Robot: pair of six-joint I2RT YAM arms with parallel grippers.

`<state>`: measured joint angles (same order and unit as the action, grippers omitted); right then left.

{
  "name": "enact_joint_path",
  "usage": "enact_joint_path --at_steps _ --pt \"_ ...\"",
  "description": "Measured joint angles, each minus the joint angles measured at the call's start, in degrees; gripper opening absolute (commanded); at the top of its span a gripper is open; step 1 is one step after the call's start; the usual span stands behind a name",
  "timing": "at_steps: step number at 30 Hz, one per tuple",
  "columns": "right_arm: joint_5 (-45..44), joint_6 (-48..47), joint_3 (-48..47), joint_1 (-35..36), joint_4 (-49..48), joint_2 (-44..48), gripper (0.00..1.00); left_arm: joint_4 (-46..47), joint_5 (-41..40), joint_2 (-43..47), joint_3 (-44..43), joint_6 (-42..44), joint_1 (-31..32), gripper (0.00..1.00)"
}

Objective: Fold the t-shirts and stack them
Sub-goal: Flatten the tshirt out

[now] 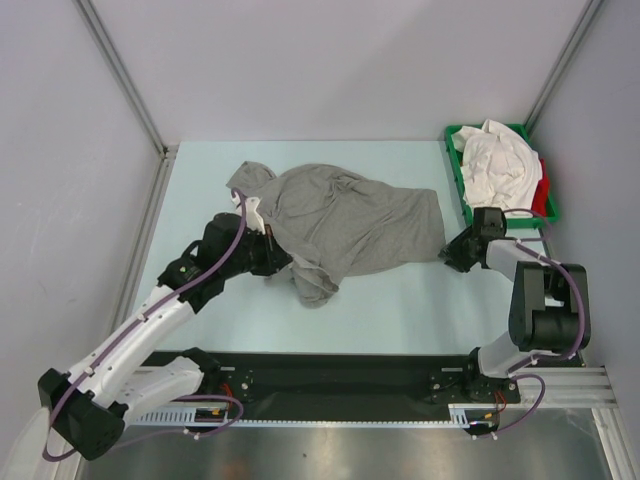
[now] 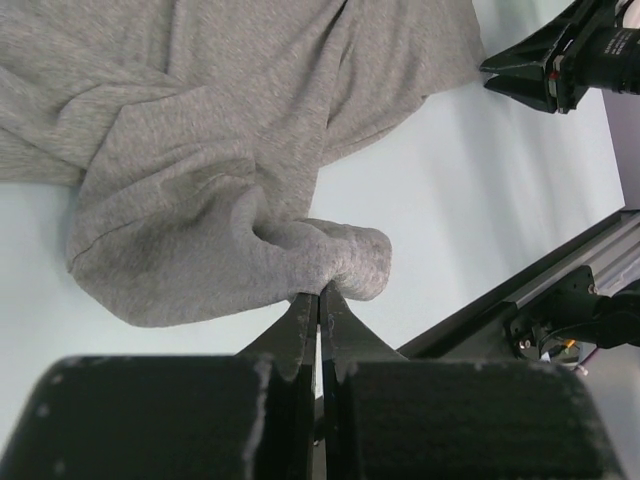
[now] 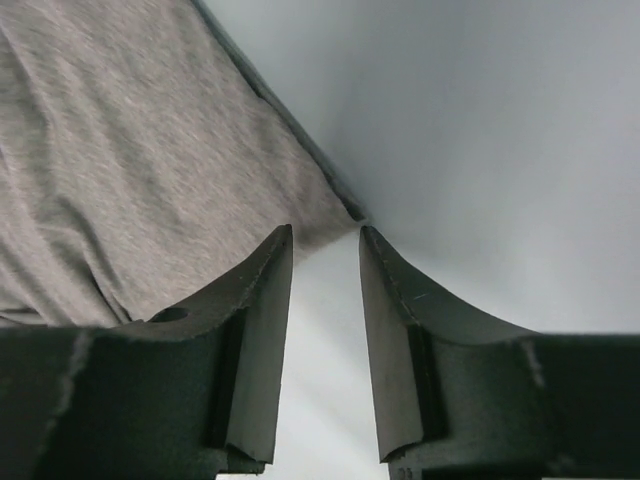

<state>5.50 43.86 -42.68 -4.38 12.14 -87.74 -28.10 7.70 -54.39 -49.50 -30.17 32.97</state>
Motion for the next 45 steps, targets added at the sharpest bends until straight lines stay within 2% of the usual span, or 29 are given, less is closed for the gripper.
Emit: enact_joint_path --at_steps 1,5,9,15,21,25,31,37,41,45 --pt "-0.3 -0.2 -0.7 0.0 -0.1 -0.7 0.33 -0.1 0.0 0.1 0.0 0.3 -0.5 0.0" --pt "0.0 -1.1 -2.6 0.0 -0.3 -3.0 0.29 -1.3 0.2 0.6 -0.1 0.8 -2.1 0.0" --pt "-0.3 -2.7 -2.6 0.0 0.0 -3.1 0.0 -3.1 -0.4 1.6 -0.8 1.1 -3.0 0.0" --pt "-0.6 -5.5 -1.6 -1.0 2.6 -0.9 0.0 -5.8 -3.2 4.9 -2.5 1.6 -4.7 0.0" --pt "-1.8 -9.2 5.2 -1.7 8.4 11.6 0.02 -7.9 -5.7 8.3 -2.7 1.6 -5.5 0.0" --pt "-2.2 -11.0 7.2 -3.4 11.0 16.0 0.02 -11.1 -8.8 9.2 -3.3 1.1 -5.9 0.0" --pt "-0.9 -15.0 5.4 -6.3 13.5 15.2 0.0 -19.3 -18.2 9.4 -13.3 0.7 -6.5 0.0" --pt "2.3 -18.4 -4.9 -6.1 16.9 12.1 0.0 -22.4 -29.2 9.0 -29.1 0.8 -6.7 0.0" --pt "4.3 -18.7 -9.5 -5.8 17.6 9.6 0.0 -22.9 -33.8 9.6 -33.4 0.8 -6.8 0.01" --pt "6.0 -18.8 -10.6 -5.6 20.6 7.4 0.0 -23.6 -35.1 9.4 -33.5 0.8 -6.8 0.0"
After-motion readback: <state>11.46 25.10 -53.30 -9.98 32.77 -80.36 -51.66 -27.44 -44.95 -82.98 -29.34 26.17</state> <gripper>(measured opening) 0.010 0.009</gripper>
